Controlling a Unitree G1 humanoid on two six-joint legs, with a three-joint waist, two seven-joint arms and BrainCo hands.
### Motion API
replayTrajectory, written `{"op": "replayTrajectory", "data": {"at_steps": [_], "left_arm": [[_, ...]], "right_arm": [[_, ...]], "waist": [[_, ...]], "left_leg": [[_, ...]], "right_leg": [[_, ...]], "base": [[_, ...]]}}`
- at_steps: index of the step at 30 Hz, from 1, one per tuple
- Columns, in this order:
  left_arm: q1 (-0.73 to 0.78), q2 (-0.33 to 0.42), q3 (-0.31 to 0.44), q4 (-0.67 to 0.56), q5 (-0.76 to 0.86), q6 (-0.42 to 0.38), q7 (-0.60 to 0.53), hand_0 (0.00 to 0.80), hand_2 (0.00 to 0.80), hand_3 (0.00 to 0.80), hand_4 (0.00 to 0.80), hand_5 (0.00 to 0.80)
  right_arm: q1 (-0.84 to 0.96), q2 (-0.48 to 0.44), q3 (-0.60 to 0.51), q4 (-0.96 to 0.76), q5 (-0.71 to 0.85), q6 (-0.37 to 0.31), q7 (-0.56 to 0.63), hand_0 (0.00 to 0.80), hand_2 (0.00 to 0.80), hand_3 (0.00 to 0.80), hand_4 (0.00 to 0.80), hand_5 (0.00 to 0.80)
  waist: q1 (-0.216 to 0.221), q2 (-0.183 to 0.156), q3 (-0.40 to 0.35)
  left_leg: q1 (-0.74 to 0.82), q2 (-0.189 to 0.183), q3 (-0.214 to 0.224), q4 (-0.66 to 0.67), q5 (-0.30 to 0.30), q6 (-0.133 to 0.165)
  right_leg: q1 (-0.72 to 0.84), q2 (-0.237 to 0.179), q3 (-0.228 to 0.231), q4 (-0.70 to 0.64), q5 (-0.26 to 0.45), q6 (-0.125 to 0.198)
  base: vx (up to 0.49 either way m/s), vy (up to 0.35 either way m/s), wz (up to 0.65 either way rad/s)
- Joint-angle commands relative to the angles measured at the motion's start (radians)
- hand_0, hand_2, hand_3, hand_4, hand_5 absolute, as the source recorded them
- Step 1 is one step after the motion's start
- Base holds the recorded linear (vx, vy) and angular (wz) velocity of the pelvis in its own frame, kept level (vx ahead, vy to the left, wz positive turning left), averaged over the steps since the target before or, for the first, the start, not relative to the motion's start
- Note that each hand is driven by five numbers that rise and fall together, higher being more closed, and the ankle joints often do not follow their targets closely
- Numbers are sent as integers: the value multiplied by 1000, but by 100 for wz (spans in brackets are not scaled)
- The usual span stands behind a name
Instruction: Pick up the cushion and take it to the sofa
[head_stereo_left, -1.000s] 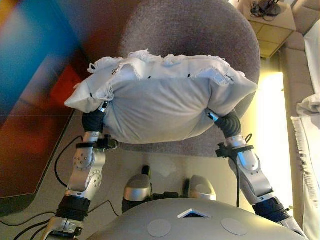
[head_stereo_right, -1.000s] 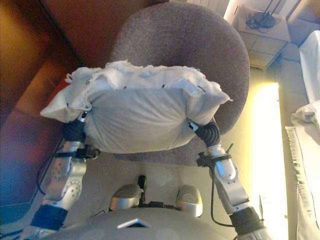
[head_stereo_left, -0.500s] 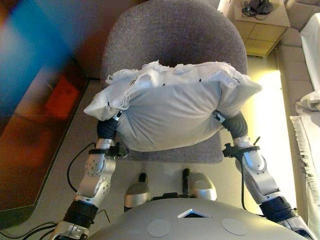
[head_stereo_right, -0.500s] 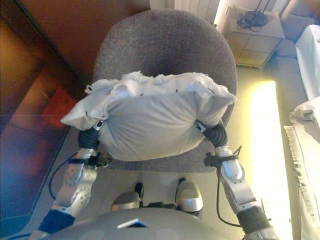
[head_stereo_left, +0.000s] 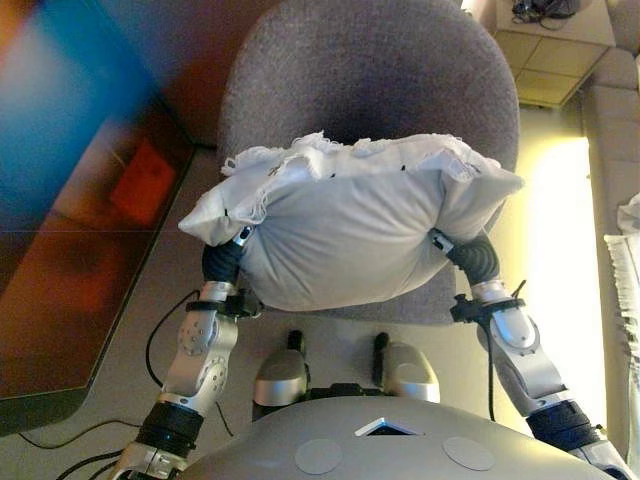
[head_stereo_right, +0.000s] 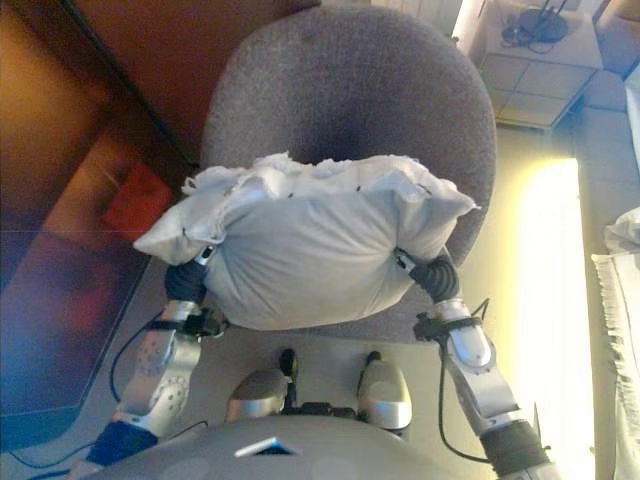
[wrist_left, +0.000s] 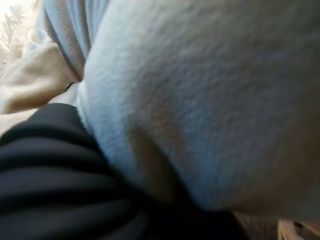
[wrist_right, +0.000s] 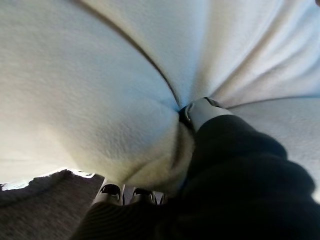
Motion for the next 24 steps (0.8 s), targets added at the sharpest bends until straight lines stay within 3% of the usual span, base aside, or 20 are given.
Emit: {"op": "replayTrajectory", "data": {"at_steps": [1, 5, 11, 24], "left_arm": [[-89, -9, 13, -86, 31, -76, -10, 800, 800, 800, 800, 800], [-168, 8, -17, -48, 57, -96, -8, 800, 800, 800, 800, 800], [-292, 6, -40, -22, 87, -95, 26, 800, 800, 800, 800, 800], [-487, -43, -118, 36, 200, -113, 104, 800, 800, 800, 800, 800]], "right_arm": [[-80, 23, 26, -115, 3, -76, 38, 800, 800, 800, 800, 800], [-156, 43, 63, -86, -20, -114, -25, 800, 800, 800, 800, 800], [-275, 69, 94, -59, -83, -110, -97, 800, 800, 800, 800, 800], [-385, 79, 92, -22, -161, -128, -233, 800, 800, 800, 800, 800]], "waist": [[-10, -52, -36], [-11, -52, 1], [-25, -37, 70], [-69, -27, 146]], "left_leg": [[-24, 31, -35, 16, -42, -31], [-71, 25, -27, 17, -46, -17], [-106, 3, -23, -13, -38, 7], [-157, -8, 8, 12, -60, 22]], "right_leg": [[169, 21, -22, -276, 93, 10], [98, 16, -4, -263, 101, 18], [37, 0, 21, -261, 117, 31], [-27, -11, 87, -248, 120, 40]], "base": [[0, 0, 0], [-118, -7, 0], [-87, 20, -7], [2, 9, -8]]}}
